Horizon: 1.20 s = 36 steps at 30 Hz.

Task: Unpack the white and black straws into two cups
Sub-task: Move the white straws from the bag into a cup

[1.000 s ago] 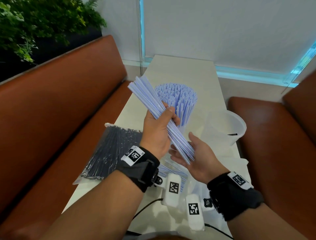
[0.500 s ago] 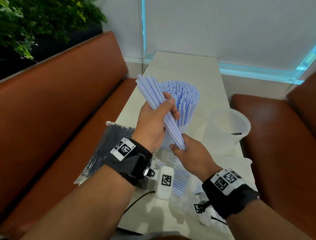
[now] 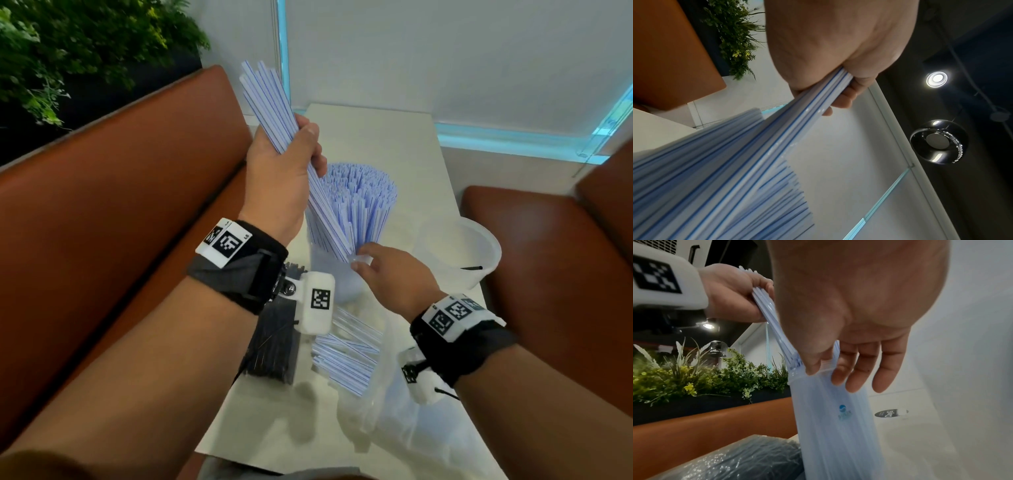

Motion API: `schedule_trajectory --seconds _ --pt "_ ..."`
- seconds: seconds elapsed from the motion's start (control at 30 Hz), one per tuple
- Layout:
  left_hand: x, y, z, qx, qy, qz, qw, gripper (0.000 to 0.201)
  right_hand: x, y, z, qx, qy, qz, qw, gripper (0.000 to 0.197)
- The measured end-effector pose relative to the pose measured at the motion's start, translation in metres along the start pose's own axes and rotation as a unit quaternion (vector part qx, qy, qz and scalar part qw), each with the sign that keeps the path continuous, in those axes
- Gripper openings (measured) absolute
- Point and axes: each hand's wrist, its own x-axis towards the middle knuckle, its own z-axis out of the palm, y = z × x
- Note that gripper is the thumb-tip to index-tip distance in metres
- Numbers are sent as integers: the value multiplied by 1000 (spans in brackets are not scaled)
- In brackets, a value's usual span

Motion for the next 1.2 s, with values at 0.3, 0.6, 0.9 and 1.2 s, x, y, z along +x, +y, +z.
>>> schedule_trajectory --seconds 0.3,0.6,0.9,1.2 --pt "8 -13 2 44 65 57 995 15 7 5 3 30 -6 -13 999 14" --pt "-13 -55 -14 495 -130 54 858 32 6 4 3 26 -7 -22 999 16" --pt "1 -11 -10 405 -104 108 902 90 8 4 3 14 -12 -19 1000 18" --pt "-21 -41 -4 607 -321 171 707 53 6 2 2 27 -9 -12 1000 10"
